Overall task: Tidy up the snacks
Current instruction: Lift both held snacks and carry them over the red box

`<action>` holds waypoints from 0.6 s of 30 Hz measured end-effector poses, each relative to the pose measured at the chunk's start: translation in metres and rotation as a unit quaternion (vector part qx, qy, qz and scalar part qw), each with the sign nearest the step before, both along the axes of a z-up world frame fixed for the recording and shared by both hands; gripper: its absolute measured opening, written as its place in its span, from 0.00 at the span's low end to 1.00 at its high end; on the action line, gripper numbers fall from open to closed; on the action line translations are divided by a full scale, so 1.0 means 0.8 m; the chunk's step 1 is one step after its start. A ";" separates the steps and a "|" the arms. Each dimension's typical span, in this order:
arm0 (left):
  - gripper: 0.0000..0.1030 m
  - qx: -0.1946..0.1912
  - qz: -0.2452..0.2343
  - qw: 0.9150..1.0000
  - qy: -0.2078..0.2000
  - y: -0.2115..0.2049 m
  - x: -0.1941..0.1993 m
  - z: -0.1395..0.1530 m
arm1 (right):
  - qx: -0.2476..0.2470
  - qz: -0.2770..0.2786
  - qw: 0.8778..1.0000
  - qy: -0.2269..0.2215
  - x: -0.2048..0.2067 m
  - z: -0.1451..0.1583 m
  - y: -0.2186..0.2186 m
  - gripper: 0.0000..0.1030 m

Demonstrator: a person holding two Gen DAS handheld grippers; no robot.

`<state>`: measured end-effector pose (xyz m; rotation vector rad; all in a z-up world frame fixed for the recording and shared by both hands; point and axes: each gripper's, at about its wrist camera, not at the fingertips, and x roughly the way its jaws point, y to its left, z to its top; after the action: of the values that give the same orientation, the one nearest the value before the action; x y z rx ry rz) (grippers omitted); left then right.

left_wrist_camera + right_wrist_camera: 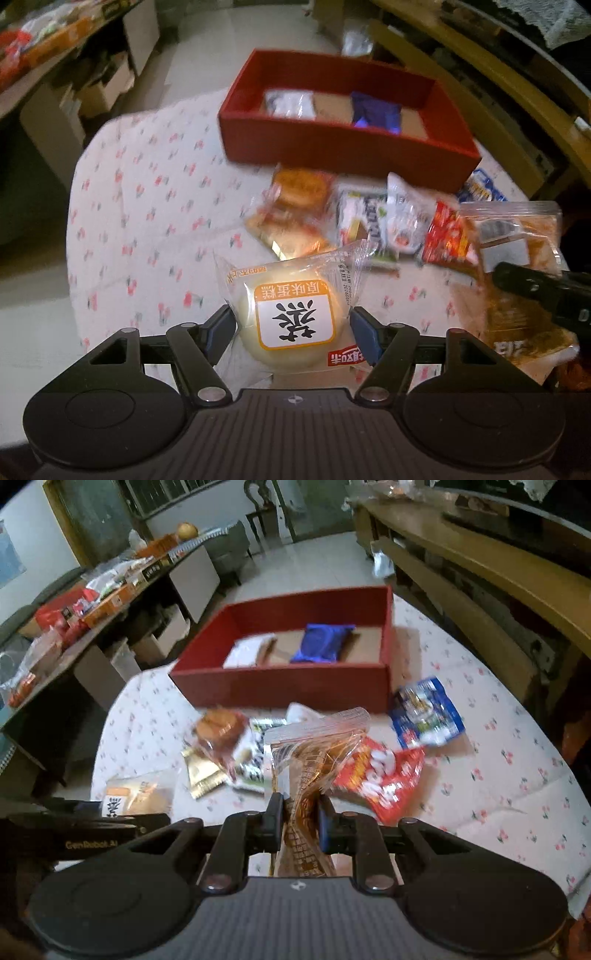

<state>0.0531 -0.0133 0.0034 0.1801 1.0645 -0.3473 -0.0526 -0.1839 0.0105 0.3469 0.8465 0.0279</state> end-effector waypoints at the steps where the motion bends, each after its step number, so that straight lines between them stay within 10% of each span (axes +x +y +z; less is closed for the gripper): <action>1: 0.71 -0.004 -0.003 1.000 -0.003 -0.002 0.005 0.002 | 0.000 0.001 1.000 0.000 0.006 0.001 0.002 0.28; 18: 0.71 -0.050 -0.010 0.998 -0.039 -0.062 0.132 0.030 | 0.016 -0.022 0.999 -0.036 0.136 0.036 -0.027 0.28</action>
<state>0.1583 -0.0632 0.0274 0.1149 0.9658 -0.4074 0.0565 -0.2052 0.0394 0.3914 0.7675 0.0134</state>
